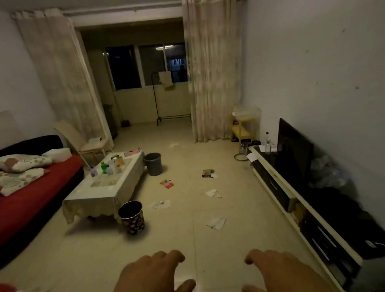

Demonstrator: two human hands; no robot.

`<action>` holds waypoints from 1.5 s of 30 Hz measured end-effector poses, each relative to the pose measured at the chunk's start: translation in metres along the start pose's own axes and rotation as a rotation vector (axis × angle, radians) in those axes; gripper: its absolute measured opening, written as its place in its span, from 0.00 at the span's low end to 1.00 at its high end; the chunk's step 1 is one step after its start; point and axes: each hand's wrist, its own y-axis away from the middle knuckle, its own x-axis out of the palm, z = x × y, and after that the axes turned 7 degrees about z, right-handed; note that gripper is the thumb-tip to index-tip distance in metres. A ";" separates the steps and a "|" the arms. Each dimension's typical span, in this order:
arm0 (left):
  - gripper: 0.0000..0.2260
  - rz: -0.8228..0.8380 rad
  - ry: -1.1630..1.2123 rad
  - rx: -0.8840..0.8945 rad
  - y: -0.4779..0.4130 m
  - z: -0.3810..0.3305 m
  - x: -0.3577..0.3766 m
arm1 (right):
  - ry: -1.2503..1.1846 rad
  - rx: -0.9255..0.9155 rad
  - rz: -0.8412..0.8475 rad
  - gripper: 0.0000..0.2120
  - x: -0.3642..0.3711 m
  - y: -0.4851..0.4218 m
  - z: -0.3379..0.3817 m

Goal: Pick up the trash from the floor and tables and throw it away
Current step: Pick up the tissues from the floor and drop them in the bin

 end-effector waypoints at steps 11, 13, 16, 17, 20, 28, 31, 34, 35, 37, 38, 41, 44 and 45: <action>0.25 0.003 -0.096 0.132 -0.169 0.078 -0.076 | -0.053 0.074 -0.172 0.25 -0.083 -0.152 0.020; 0.25 0.011 -0.107 0.141 -0.198 0.078 -0.086 | -0.053 0.091 -0.149 0.26 -0.097 -0.176 0.014; 0.25 0.011 -0.139 0.138 -0.245 0.075 -0.096 | -0.063 0.111 -0.123 0.27 -0.113 -0.212 -0.004; 0.25 0.007 -0.138 0.139 -0.262 0.073 -0.097 | -0.060 0.110 -0.133 0.27 -0.118 -0.225 -0.013; 0.26 0.010 -0.134 0.096 -0.317 0.062 -0.106 | -0.043 0.121 -0.132 0.28 -0.136 -0.271 -0.042; 0.30 0.004 -0.105 -0.026 -0.463 0.017 -0.133 | -0.033 0.054 -0.130 0.29 -0.207 -0.406 -0.126; 0.30 0.010 -0.100 -0.046 -0.511 0.013 -0.146 | -0.021 0.041 -0.128 0.29 -0.234 -0.450 -0.145; 0.31 0.015 -0.086 -0.047 -0.559 0.014 -0.153 | -0.020 0.043 -0.122 0.30 -0.253 -0.496 -0.159; 0.31 0.011 -0.078 -0.045 -0.576 0.016 -0.154 | -0.021 0.043 -0.125 0.30 -0.258 -0.512 -0.163; 0.30 0.003 -0.061 -0.055 -0.613 0.021 -0.155 | -0.032 0.055 -0.131 0.30 -0.265 -0.546 -0.169; 0.30 0.000 -0.048 -0.059 -0.632 0.024 -0.156 | -0.039 0.060 -0.136 0.31 -0.269 -0.563 -0.172; 0.29 -0.008 -0.041 -0.029 -0.693 0.032 -0.157 | -0.044 0.075 -0.148 0.30 -0.279 -0.616 -0.180; 0.30 -0.007 -0.061 0.018 -0.753 0.041 -0.161 | -0.056 0.103 -0.159 0.31 -0.291 -0.664 -0.187; 0.30 -0.008 -0.070 0.034 -0.773 0.044 -0.163 | -0.058 0.111 -0.160 0.31 -0.295 -0.679 -0.189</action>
